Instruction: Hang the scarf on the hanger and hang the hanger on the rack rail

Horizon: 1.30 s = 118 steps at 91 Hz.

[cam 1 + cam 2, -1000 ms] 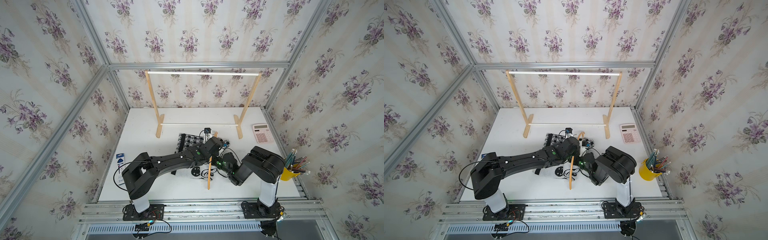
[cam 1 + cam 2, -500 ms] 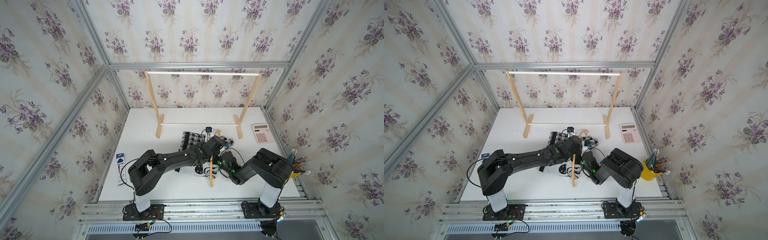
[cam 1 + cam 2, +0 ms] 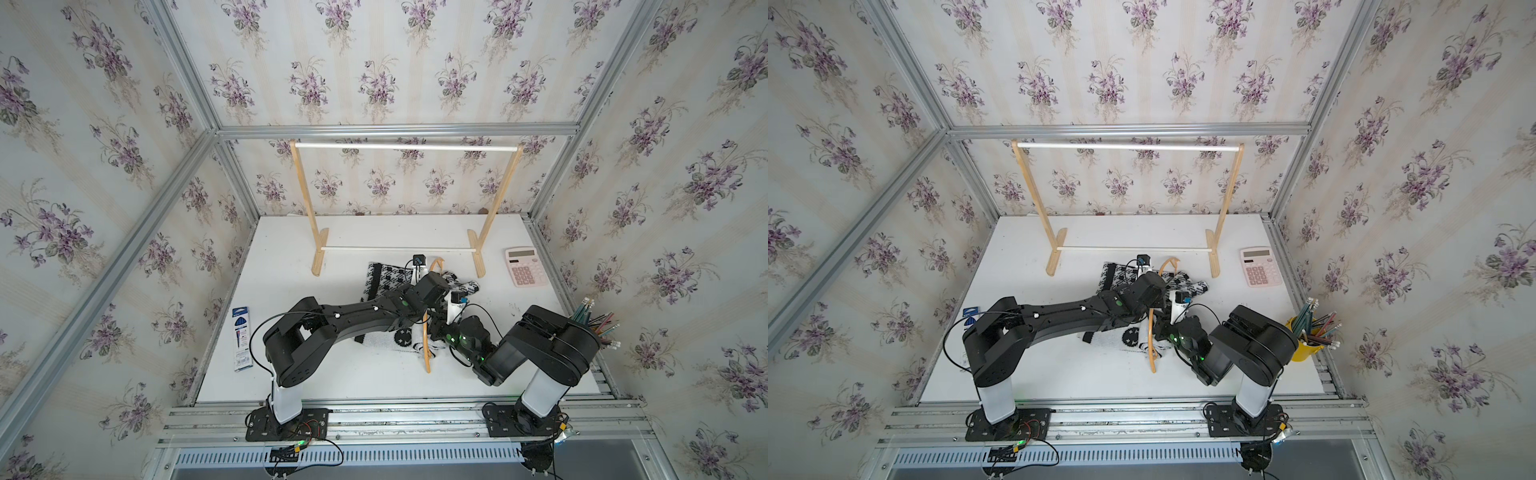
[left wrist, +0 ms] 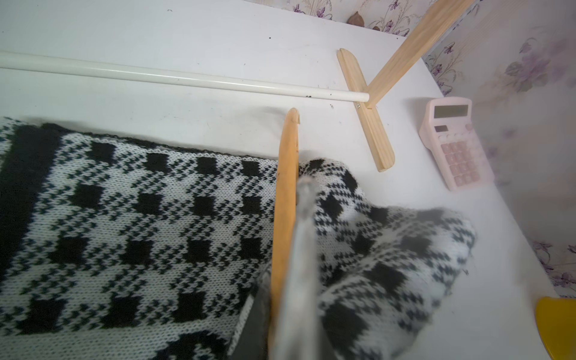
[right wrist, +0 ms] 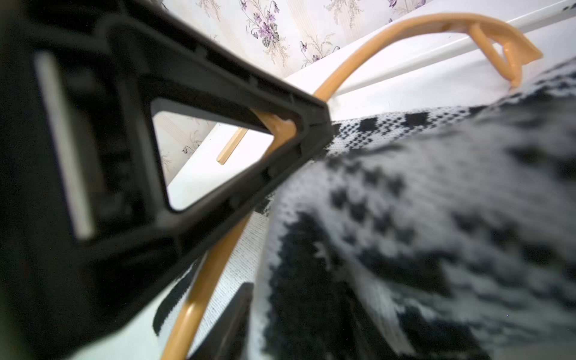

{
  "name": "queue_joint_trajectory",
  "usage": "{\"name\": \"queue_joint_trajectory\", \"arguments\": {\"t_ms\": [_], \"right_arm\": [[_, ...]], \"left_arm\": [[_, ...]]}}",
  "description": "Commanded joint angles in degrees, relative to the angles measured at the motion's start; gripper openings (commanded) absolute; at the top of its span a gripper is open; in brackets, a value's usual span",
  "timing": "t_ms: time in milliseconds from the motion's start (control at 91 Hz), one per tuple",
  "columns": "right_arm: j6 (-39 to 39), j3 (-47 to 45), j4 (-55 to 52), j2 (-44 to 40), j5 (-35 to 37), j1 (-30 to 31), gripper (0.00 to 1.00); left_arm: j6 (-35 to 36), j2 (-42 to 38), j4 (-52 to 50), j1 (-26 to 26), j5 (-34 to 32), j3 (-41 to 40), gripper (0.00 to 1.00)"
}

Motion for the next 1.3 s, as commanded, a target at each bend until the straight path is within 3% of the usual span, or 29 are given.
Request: {"name": "queue_joint_trajectory", "arguments": {"t_ms": [0,352,637,769,1022,1286], "right_arm": [[-1.5,-0.2,2.9,-0.4,-3.5,0.4,0.47],[-0.8,-1.0,-3.8,-5.8,-1.4,0.6,0.48],[-1.1,-0.6,-20.7,-15.9,3.1,1.8,0.49],[2.6,-0.1,-30.5,-21.2,7.2,2.8,0.49],[16.7,3.6,-55.4,-31.5,19.2,2.9,0.53],[21.8,5.9,-67.1,-37.6,26.7,0.9,0.6]], "left_arm": [[-1.0,0.9,-4.2,0.0,3.8,-0.3,0.0],[-0.8,0.6,-4.3,0.1,4.1,-0.6,0.0],[-0.5,0.7,-4.0,0.2,4.4,-0.5,0.0],[-0.5,0.8,-4.2,0.2,4.3,-0.4,0.0],[-0.5,0.8,-4.5,0.2,4.5,-0.4,0.0],[-0.3,0.4,-4.6,0.2,4.9,-0.6,0.0]]}}
